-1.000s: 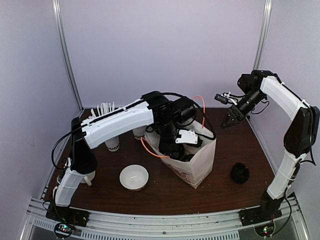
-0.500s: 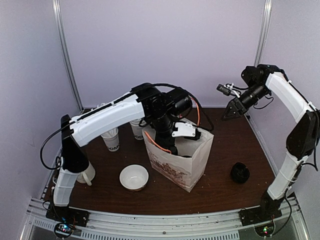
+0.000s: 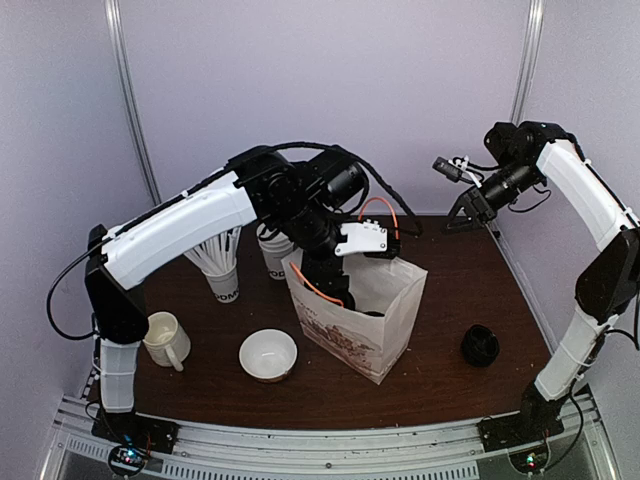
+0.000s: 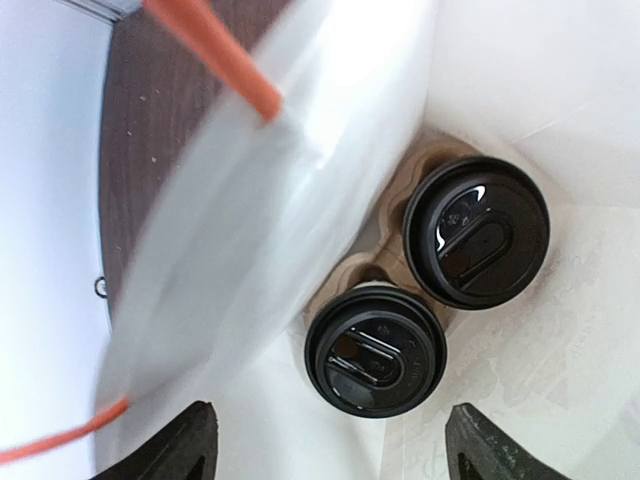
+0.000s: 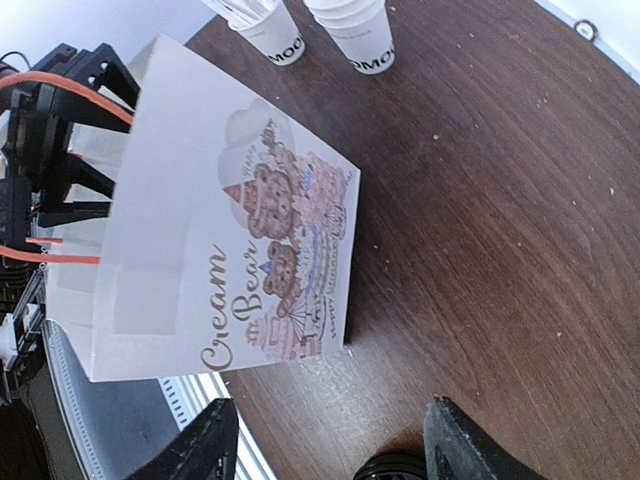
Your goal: Pack the takeout coffee
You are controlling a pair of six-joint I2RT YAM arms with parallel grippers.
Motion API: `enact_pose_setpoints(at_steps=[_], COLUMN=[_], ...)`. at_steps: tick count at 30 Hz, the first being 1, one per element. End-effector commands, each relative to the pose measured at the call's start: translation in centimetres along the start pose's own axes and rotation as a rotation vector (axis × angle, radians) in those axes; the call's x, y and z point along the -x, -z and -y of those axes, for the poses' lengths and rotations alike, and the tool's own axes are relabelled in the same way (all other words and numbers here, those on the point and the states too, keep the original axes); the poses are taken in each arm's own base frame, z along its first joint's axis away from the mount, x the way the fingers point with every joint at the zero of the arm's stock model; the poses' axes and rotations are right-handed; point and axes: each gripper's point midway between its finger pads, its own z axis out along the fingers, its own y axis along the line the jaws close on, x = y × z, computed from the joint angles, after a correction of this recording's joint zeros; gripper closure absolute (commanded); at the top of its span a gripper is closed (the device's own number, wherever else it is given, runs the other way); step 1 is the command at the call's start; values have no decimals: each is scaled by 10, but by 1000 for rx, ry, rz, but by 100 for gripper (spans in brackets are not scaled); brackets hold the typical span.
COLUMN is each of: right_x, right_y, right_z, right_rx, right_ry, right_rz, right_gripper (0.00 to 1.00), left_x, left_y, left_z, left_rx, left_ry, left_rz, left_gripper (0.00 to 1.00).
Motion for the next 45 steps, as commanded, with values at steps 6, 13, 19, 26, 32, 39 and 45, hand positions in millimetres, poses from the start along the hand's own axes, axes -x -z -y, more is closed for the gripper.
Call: enact_pose_setpoints(at_steps=[6,13,19,26,32,39,45], right_x=[19,28,47,72,84,102,122], right_y=[10,-5,-16,-26,-30,-16,3], right_z=[-105,-131,-128,-123,-110,-81,-63], right_rx=[184,158,154,138,70,-84,-189], right_ry=[285,365,334,290,271,291,332], right_rz=[59,37,75,105,120,166,222], right_gripper=[32,30,35,44,57,88,93], left_x=[35,41,36,33,10,-15,-27], left_y=[46,68,90,140,161,179,186], left_z=[-18,-24,-56,-89,-105,-110,-110], left_rx=[110,160,379,624,745,823,854], left_ry=[22,40,98,224,340,410,420], left_rz=[216,290,331,473,486,495,490], left_gripper=[24,25,24,18,16,16,15])
